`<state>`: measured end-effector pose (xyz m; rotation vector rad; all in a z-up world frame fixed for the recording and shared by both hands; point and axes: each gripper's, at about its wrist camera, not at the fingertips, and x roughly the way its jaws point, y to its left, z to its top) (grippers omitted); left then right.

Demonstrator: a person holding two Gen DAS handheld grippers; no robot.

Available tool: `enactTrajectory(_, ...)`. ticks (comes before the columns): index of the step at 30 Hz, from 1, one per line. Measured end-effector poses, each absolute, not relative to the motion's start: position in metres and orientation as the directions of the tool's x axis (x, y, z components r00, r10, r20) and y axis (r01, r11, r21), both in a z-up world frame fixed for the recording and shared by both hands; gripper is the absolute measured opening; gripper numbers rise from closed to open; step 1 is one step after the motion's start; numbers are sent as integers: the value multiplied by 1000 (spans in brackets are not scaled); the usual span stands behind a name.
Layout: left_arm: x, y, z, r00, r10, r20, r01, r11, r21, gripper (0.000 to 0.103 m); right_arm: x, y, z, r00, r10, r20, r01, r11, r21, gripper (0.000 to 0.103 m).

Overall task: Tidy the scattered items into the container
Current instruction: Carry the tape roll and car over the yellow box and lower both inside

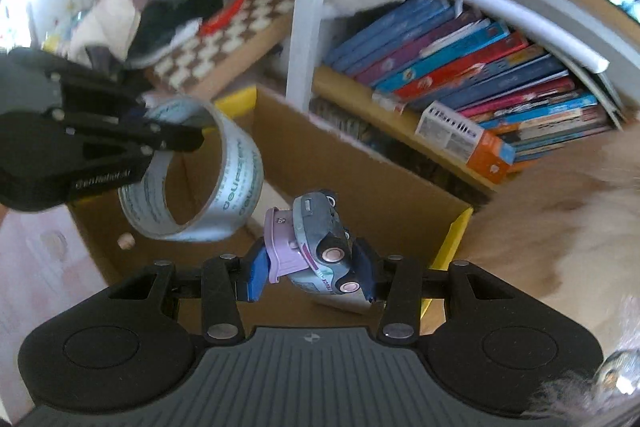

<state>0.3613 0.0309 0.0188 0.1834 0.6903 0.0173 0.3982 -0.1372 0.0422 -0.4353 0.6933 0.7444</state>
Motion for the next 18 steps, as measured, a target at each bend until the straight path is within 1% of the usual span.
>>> enactTrajectory(9, 393, 28, 0, 715, 113, -690, 84, 966, 246, 5, 420, -125, 17, 491, 439, -752, -787, 595, -166, 42)
enactTrajectory(13, 407, 21, -11, 656, 132, -743, 153, 941, 302, 5, 424, -116, 10, 458, 424, -782, -818, 545, -184, 42)
enactTrajectory(16, 412, 17, -21, 611, 136, -780, 206, 924, 322, 6, 419, -112, 3, 393, 426, -815, -866, 469, -173, 42)
enactTrajectory(18, 413, 14, -21, 603, 132, -787, 222, 919, 325, 6, 417, -110, -2, 375, 418, -827, -880, 440, -177, 42)
